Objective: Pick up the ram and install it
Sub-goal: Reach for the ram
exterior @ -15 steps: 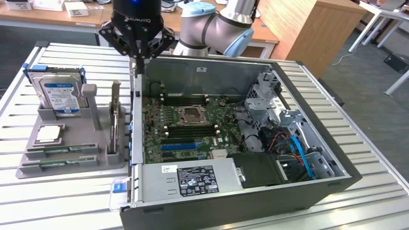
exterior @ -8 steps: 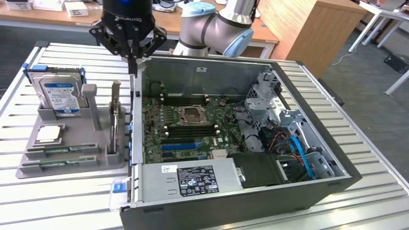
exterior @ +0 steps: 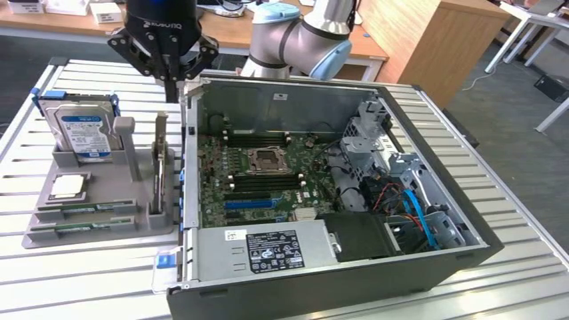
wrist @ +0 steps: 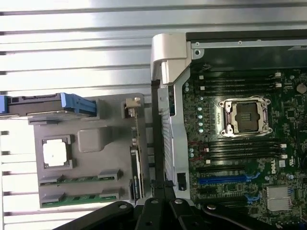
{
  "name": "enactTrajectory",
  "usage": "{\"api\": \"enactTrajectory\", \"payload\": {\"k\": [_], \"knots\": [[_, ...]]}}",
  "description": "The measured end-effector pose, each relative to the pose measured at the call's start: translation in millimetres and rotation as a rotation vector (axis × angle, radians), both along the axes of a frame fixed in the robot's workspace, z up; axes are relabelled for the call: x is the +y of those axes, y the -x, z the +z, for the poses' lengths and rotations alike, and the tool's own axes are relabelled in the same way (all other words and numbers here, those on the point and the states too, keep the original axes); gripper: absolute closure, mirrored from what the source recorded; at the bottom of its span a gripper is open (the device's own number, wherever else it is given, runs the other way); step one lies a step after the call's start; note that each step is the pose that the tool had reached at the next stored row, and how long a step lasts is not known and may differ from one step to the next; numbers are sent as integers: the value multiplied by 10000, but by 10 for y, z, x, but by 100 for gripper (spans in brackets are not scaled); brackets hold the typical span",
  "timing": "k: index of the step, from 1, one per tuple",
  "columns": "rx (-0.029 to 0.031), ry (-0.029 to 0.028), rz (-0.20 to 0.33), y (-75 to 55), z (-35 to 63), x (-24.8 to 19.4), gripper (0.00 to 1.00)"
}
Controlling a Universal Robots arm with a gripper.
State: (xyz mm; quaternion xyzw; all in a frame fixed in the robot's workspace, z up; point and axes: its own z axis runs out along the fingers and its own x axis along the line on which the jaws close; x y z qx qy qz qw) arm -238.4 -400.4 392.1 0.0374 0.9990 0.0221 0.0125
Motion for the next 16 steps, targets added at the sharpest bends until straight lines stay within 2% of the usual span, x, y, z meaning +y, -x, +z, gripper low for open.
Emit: {"api": "enactTrajectory", "payload": {"k": [16], "knots": [[1, 0, 0, 316, 0, -19, 89]]}}
